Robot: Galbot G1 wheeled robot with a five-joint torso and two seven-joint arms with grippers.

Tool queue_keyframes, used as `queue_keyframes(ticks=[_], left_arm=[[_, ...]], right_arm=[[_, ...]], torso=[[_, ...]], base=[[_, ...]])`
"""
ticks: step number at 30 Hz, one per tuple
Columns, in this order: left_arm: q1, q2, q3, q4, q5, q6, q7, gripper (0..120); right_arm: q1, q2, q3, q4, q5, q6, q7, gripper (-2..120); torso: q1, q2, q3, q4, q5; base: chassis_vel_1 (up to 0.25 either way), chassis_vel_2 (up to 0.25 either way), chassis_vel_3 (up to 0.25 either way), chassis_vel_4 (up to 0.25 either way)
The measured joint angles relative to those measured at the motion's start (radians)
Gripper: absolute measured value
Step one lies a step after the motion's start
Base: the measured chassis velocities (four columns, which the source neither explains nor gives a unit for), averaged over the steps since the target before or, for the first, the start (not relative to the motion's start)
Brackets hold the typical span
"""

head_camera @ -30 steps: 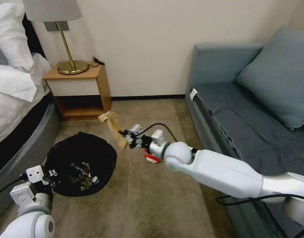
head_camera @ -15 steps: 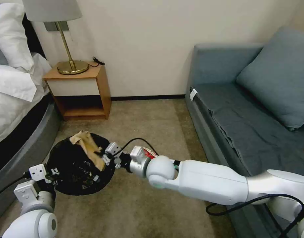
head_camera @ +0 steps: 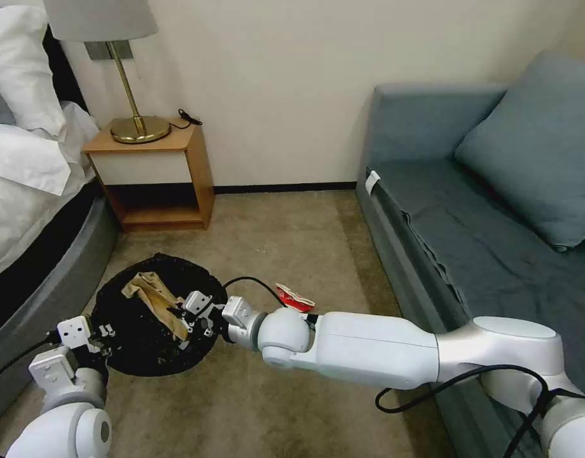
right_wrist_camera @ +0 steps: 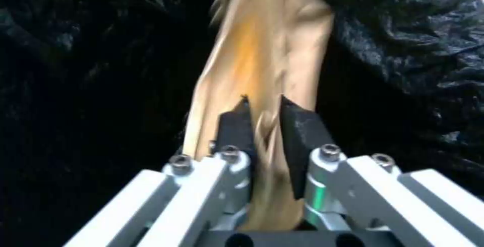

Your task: Pick up the trash bin, then pick up the garbage on the floor and place it into the trash bin.

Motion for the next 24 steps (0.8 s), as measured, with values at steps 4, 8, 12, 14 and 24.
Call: queue_keyframes(ticks=[4,8,12,14,24], left_arm=[[-0.002,0.0,0.0,0.002,-0.001,0.0,0.0,1],[-0.002,0.0,0.001,0.002,-0.001,0.0,0.001,1],[-0.002,0.0,-0.002,0.002,-0.002,0.0,0.001,1],[-0.004,0.0,-0.006,0.002,-0.004,0.0,0.001,1],[0.0,0.0,-0.012,0.003,-0.008,0.001,0.002,1]], right_arm=[[0.0,-0.011,0.006,0.012,-0.001,-0.001,0.005,35],[0.001,-0.022,0.019,0.028,-0.001,-0.001,0.007,50],[0.004,-0.039,0.059,0.061,0.002,-0.006,0.014,64],[0.011,-0.061,0.095,0.087,0.014,-0.014,0.016,75],[-0.027,-0.259,0.328,0.242,0.048,-0.031,0.049,99]], torso=[[0.0,0.0,0.0,0.0,0.0],[0.0,0.0,0.0,-0.0001,0.0],[0.0,0.0,0.0,0.0,0.0001],[0.0,0.0,0.0,0.0001,0.0001],[0.0,0.0,0.0,-0.0002,0.0003]], base=[[0.0,0.0,0.0,0.0],[0.0,0.0,0.0,0.0],[0.0,0.0,0.0,0.0],[0.0,0.0,0.0,0.0],[0.0,0.0,0.0,0.0]])
